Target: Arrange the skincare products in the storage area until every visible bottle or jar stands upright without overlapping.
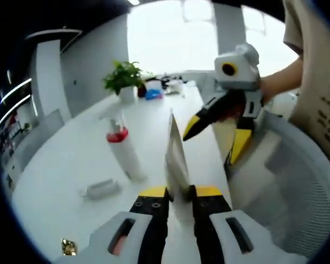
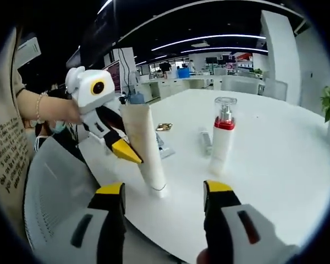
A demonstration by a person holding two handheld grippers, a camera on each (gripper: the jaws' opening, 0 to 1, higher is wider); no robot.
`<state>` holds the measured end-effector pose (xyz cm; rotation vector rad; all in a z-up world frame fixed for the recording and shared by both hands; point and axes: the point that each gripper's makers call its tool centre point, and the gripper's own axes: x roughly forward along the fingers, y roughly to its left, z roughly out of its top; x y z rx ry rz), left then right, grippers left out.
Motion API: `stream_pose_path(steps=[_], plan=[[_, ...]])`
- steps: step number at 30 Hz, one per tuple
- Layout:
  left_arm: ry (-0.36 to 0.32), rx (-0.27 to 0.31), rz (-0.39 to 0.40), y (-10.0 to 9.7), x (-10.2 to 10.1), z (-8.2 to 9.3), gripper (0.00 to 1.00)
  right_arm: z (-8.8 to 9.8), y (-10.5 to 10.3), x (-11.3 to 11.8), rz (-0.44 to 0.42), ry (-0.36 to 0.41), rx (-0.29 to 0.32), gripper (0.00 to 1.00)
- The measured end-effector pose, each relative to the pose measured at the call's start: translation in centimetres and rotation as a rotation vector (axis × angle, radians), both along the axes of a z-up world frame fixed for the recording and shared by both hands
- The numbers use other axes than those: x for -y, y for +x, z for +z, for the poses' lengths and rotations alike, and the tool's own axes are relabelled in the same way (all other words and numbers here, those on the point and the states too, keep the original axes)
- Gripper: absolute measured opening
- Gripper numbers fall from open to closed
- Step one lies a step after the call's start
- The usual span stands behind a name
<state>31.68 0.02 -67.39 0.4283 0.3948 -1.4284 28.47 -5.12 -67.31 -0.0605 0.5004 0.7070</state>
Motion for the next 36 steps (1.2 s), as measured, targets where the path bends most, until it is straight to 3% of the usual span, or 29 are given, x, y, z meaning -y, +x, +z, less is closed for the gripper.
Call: stream_pose_path(steps=[6,18,36], plan=[[0.006,0.016,-0.020,2.0,0.6,-0.1,0.12,0.3,0.2,0.3,0.003,-0.022,0.025,0.61],[-0.014,0.023,-0.017,6.7,2.2,-0.1,0.12,-0.1,1.0,0.8,-0.030,-0.010,0.013,0.64],[-0.032,0.031,-0.027,9.6,3.3,0.6,0.12,-0.5,2.0,2.0,-0.056,-0.013,-0.007,0.64]])
